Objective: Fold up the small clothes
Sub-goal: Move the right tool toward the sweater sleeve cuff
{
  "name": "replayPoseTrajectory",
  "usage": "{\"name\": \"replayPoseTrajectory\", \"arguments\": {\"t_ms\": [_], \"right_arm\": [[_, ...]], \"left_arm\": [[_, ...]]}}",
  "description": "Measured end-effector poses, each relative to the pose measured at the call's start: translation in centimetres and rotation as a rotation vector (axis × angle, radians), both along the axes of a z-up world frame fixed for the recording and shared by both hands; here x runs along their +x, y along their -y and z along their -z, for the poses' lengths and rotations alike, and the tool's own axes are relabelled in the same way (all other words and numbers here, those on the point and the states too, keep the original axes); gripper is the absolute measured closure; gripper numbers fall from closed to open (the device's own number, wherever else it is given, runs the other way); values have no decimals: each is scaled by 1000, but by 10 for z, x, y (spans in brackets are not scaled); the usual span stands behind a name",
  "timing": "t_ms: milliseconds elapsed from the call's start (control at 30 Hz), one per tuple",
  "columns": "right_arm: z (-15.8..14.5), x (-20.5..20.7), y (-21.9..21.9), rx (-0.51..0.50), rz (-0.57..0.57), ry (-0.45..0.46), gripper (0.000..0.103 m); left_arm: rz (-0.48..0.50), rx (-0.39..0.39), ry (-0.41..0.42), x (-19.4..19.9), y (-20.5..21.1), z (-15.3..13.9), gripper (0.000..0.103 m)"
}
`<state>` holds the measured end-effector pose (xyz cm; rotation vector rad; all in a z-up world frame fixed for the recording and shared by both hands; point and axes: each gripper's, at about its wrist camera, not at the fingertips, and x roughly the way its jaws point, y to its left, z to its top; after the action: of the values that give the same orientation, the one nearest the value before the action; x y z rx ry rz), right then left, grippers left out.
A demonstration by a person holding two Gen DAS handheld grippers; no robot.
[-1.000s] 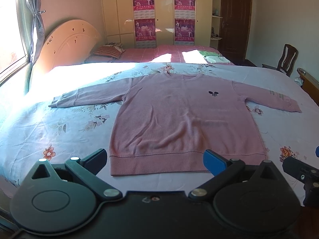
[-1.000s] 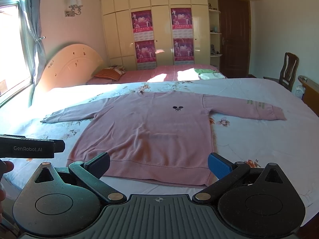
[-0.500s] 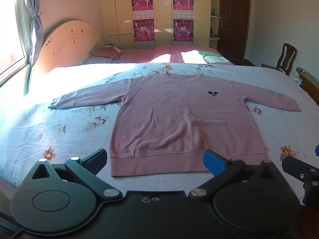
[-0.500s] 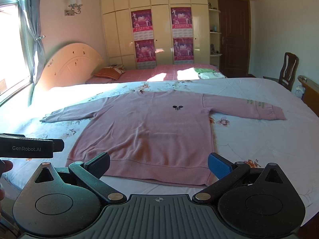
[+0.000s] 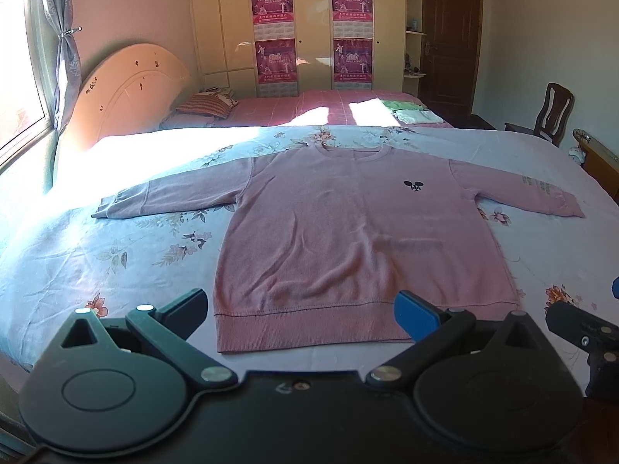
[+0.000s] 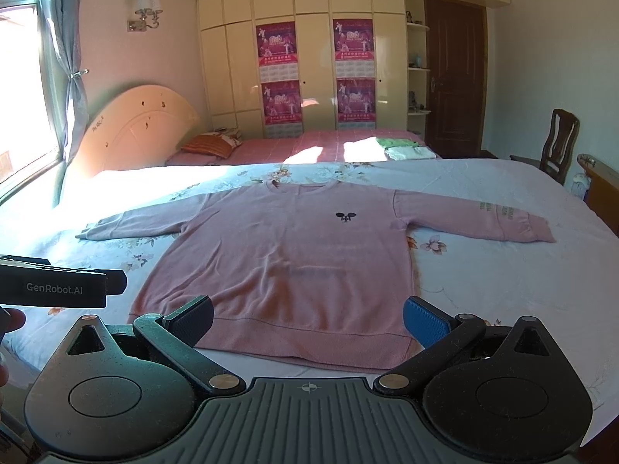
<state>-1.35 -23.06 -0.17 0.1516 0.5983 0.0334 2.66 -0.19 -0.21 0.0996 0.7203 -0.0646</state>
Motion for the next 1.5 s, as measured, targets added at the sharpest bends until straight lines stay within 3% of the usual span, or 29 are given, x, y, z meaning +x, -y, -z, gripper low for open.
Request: {"name": "replayPoseTrajectory", "arguments": {"t_ms": [400, 733, 1033, 1200, 1400, 1500], "right_arm": [[3, 27, -3, -28, 51, 19, 0], [4, 84, -13, -50, 138, 75, 0], [11, 141, -11, -48, 203, 47, 0], [26, 171, 12, -61, 222, 1, 0], [53, 207, 71, -11, 236, -3, 1], [63, 225, 103, 2, 238, -5, 1]], "left_arm": [[-3, -19, 8, 50, -18, 3, 0], [82, -37, -8, 122, -38, 18, 0], [99, -47, -35, 187, -45, 33, 1], [81, -53, -62, 217, -35, 46, 1], [43, -47, -64, 249, -3, 63, 1], [26, -81, -78, 265, 16, 72, 1]]}}
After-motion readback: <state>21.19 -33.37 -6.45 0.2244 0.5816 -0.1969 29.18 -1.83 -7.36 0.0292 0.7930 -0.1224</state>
